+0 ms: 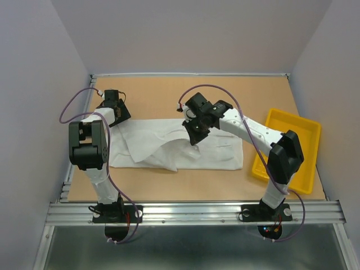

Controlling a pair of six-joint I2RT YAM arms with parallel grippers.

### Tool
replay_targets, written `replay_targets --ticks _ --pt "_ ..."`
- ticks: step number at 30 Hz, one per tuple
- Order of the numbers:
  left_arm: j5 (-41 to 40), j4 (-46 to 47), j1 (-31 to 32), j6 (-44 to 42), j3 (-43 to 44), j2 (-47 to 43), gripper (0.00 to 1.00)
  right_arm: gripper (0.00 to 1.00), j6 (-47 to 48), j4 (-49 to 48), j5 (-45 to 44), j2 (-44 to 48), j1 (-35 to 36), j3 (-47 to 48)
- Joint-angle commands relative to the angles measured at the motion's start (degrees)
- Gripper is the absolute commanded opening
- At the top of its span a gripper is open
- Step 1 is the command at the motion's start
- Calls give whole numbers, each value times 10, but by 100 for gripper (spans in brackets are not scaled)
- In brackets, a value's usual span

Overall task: Fold and stack the long sleeve shirts
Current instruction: Fold the shirt

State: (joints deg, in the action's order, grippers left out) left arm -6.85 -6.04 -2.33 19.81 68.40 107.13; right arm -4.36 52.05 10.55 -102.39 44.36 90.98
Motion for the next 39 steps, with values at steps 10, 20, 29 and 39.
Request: replay_targets --ticks 10,20,29,39 --pt "-41 -6 0 -15 25 -3 74 1 -44 -27 106 9 -161 -55" --pt "-43 -7 -1 -16 28 -5 75 6 -50 11 108 -38 -238 -42" --pt "-44 -9 0 -18 29 -8 75 13 -91 26 50 -63 -262 -41" --pt "-13 -13 12 -17 29 -90 87 65 -137 -98 37 12 -291 -81"
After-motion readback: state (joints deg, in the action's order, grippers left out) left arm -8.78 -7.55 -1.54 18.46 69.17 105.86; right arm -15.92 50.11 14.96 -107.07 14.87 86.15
